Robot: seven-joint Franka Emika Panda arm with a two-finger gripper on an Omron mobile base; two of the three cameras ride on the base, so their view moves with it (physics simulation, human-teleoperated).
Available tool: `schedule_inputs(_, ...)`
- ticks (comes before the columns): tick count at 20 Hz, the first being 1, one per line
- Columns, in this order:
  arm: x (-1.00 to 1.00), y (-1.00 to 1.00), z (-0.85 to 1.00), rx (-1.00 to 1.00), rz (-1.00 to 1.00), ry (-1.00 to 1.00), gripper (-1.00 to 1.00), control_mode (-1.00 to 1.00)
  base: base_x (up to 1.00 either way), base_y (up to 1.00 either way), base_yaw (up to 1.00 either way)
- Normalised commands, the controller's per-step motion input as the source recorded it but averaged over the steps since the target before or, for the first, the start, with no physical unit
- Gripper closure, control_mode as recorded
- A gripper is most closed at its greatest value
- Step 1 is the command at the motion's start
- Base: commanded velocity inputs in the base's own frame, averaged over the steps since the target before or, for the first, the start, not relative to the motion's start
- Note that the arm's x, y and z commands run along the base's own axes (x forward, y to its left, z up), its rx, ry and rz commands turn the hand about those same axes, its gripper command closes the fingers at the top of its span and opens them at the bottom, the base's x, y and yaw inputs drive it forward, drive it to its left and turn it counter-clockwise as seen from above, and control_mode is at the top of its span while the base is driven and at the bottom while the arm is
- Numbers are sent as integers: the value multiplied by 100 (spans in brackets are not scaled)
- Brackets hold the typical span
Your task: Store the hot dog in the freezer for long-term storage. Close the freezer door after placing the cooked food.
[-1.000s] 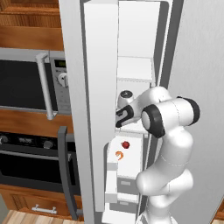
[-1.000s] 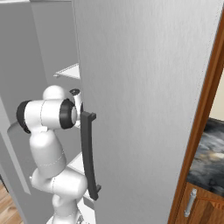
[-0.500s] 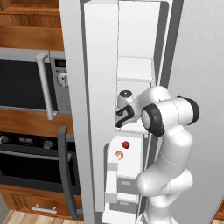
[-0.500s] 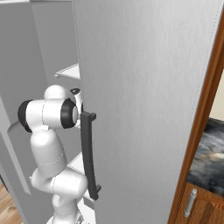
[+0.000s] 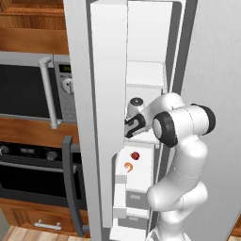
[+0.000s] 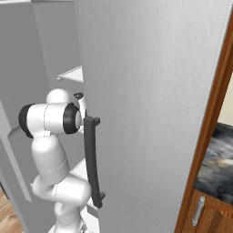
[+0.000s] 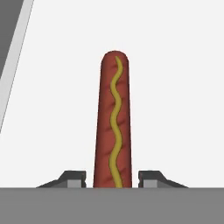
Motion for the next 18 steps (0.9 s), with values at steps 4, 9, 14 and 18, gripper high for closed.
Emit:
schedule_inputs(4,0,-3,0,0,0,0,-100,-100,0,0,0)
schedule_inputs(9,0,-4,0,0,0,0,-100,-100,0,0,0)
schedule_inputs(14,-18,0,0,0,0,0,-100,-100,0,0,0)
schedule_inputs(18,-55,1,0,0,0,-3,-100,-100,0,0,0)
